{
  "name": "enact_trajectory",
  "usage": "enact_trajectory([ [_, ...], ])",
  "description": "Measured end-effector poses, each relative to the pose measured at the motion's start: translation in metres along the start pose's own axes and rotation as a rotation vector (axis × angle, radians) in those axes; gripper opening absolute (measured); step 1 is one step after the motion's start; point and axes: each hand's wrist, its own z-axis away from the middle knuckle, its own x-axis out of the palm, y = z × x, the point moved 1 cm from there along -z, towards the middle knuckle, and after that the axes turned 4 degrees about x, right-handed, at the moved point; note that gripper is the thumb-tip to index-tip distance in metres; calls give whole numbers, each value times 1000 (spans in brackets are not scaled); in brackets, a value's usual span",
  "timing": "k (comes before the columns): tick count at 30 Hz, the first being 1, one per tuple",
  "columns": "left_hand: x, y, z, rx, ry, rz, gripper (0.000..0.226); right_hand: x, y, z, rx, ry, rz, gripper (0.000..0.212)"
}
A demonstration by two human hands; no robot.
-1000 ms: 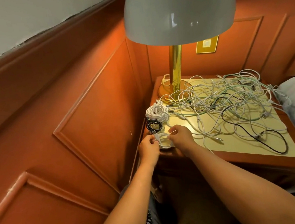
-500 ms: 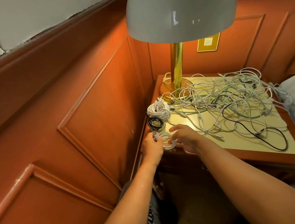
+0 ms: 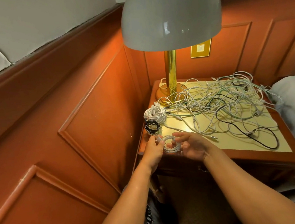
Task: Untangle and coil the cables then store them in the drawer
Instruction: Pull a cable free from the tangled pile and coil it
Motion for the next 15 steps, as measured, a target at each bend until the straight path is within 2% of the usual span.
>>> enact_trajectory([
  [6,-4,10,2,28,-48,-24,24,9,1,16,-96,-212,119,46],
  [10,-10,10,1,41,-48,-27,21,16,3,19,-164,-175,314,44],
  [15,-17,12,3,74,-71,-13,15,26,4,25,-230,-143,457,28],
])
